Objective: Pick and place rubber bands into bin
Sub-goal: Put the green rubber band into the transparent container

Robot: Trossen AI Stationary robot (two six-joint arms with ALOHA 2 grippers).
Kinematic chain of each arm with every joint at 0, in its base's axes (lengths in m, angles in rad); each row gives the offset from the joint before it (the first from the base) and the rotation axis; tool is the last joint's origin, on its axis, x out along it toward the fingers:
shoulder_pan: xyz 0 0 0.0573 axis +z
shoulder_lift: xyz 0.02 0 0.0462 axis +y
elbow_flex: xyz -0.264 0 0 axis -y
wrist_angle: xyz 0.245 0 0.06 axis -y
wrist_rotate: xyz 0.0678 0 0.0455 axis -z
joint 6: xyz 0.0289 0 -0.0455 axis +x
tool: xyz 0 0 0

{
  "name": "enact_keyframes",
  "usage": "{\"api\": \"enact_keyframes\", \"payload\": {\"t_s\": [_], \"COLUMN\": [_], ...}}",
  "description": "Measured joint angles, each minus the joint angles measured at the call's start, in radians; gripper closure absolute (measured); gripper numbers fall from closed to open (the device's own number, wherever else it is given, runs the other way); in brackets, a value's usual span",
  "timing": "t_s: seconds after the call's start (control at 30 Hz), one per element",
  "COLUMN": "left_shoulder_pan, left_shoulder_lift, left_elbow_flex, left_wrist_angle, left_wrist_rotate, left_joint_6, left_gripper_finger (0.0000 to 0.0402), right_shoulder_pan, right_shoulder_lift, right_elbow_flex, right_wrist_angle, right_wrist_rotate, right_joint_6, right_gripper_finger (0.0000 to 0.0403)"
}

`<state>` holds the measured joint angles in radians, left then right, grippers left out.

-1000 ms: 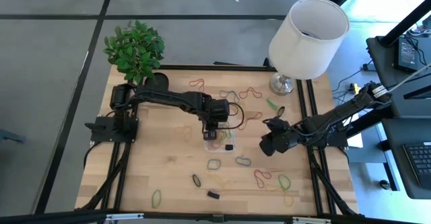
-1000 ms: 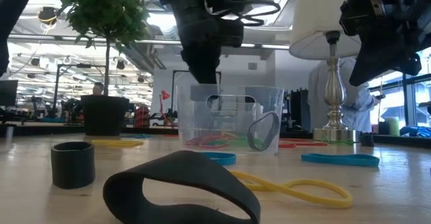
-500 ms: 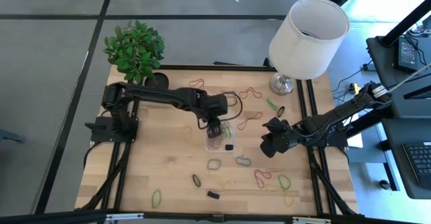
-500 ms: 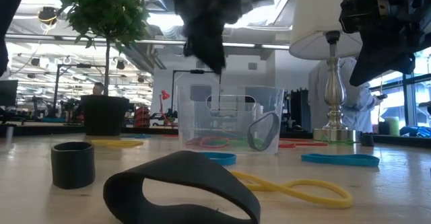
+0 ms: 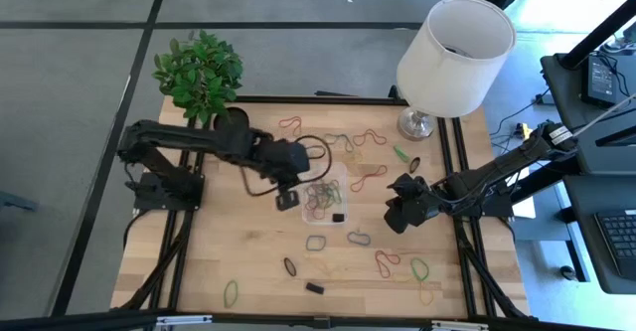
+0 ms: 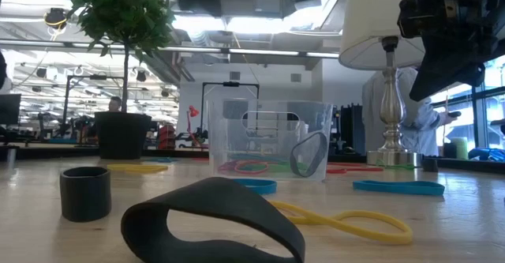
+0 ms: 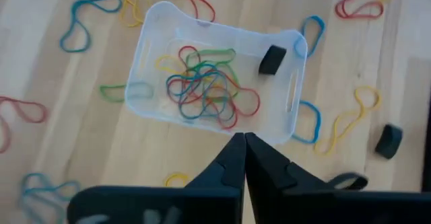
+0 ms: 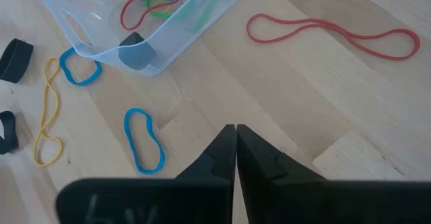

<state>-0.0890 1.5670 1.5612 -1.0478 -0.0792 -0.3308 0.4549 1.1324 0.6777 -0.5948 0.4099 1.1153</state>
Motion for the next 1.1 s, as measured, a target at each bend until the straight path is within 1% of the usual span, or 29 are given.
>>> {"api": "enact_keyframes", "payload": {"t_s": [0.1,0.2,0.27,0.33,0.4,0.47,0.53,0.6,0.67,0.77,0.83,0.9,1.0,1.1], "left_shoulder_pan": [-0.058,-0.102,-0.118,-0.13,-0.134,-0.134,-0.134,-0.14,-0.149,-0.165,-0.166,-0.17,-0.173,-0.172], "left_shoulder_lift": [-0.026,-0.035,-0.043,-0.056,-0.076,-0.105,-0.138,-0.181,-0.224,-0.288,-0.322,-0.353,-0.384,-0.4], "left_elbow_flex": [0.0,-0.004,-0.04,-0.107,-0.195,-0.297,-0.396,-0.492,-0.573,-0.668,-0.709,-0.735,-0.751,-0.751], "left_wrist_angle": [-0.037,-0.066,-0.048,-0.047,-0.025,0.008,0.077,0.145,0.216,0.257,0.278,0.275,0.276,0.294], "left_wrist_rotate": [-0.063,-0.107,-0.117,-0.111,-0.101,-0.058,-0.001,0.053,0.077,0.074,0.071,0.071,0.064,0.019], "left_joint_6": [-0.015,-0.01,0.007,0.011,0.006,0.004,0.002,-0.011,-0.023,-0.065,-0.078,-0.086,-0.086,-0.093], "left_gripper_finger": [0.04,0.04,0.0399,0.04,0.04,0.0399,0.04,0.04,0.0399,0.04,0.04,0.0399,0.0399,0.04], "right_shoulder_pan": [0.0,0.003,0.009,0.013,0.02,0.03,0.039,0.047,0.048,0.048,0.048,0.048,0.058,0.095], "right_shoulder_lift": [0.0,0.0,0.0,0.0,0.001,0.011,0.022,0.044,0.063,0.095,0.12,0.15,0.193,0.228], "right_elbow_flex": [0.0,0.0,0.0,0.001,0.017,0.044,0.077,0.118,0.149,0.166,0.166,0.166,0.165,0.166], "right_wrist_angle": [0.011,0.07,0.108,0.136,0.123,0.108,0.048,-0.017,-0.116,-0.205,-0.257,-0.299,-0.321,-0.315], "right_wrist_rotate": [-0.002,-0.015,-0.015,-0.016,-0.016,-0.018,-0.042,-0.096,-0.176,-0.338,-0.443,-0.529,-0.608,-0.625], "right_joint_6": [0.005,0.017,0.03,0.035,0.062,0.097,0.14,0.187,0.253,0.341,0.365,0.423,0.452,0.453], "right_gripper_finger": [0.0388,0.0398,0.0399,0.04,0.04,0.0401,0.0401,0.0401,0.0401,0.0399,0.0393,0.0384,0.0369,0.0352]}}
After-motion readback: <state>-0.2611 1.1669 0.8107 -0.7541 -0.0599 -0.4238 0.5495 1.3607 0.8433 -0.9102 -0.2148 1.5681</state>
